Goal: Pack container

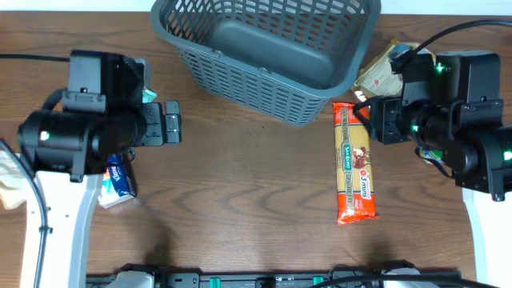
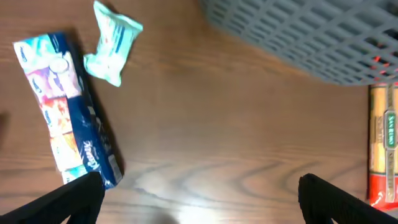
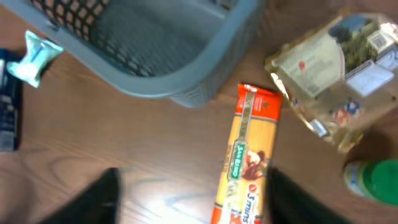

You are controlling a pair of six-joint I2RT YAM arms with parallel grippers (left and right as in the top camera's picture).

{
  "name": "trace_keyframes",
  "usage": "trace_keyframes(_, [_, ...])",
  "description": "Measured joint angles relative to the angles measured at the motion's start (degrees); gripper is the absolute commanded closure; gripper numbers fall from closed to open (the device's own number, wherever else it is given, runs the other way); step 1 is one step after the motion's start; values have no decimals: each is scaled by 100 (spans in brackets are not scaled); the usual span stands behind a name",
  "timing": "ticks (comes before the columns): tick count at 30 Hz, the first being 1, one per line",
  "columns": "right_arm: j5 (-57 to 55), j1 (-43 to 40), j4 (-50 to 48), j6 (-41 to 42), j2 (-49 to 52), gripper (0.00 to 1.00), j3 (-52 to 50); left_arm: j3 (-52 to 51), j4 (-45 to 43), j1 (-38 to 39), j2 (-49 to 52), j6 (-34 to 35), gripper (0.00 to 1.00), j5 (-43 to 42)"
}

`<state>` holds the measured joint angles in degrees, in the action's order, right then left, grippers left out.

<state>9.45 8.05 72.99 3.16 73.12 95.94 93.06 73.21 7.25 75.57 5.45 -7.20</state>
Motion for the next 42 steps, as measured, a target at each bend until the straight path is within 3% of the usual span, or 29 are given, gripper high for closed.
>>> trace_keyframes(2, [0,0,-24,-20,0,96,0,0,0,0,9,13,40,-11])
trace_keyframes(3, [2,0,-24,-24,0,99,0,0,0,0,7,11,51,-13])
trace_keyframes(6, [9,0,-28,2,0,99,0,0,0,7,-11,-44,69,-15])
trace_keyframes(8, [7,0,-26,2,0,99,0,0,-9,7,-15,-46,93,-13])
trace_keyframes(15, [9,0,-44,-127,0,99,4,407,31,7,13,-79,95,-13])
trace_keyframes(25, [2,57,96,-284,601,99,1095,2933,282,7,890,-168,95,-13])
trace_keyframes(30, [2,608,627,-726,1084,99,1679,3862,243,7,1757,-503,94,-48])
trace_keyframes(42, [17,1902,1093,-1668,1528,99,1729,4041,-612,31,2999,-1598,95,-850])
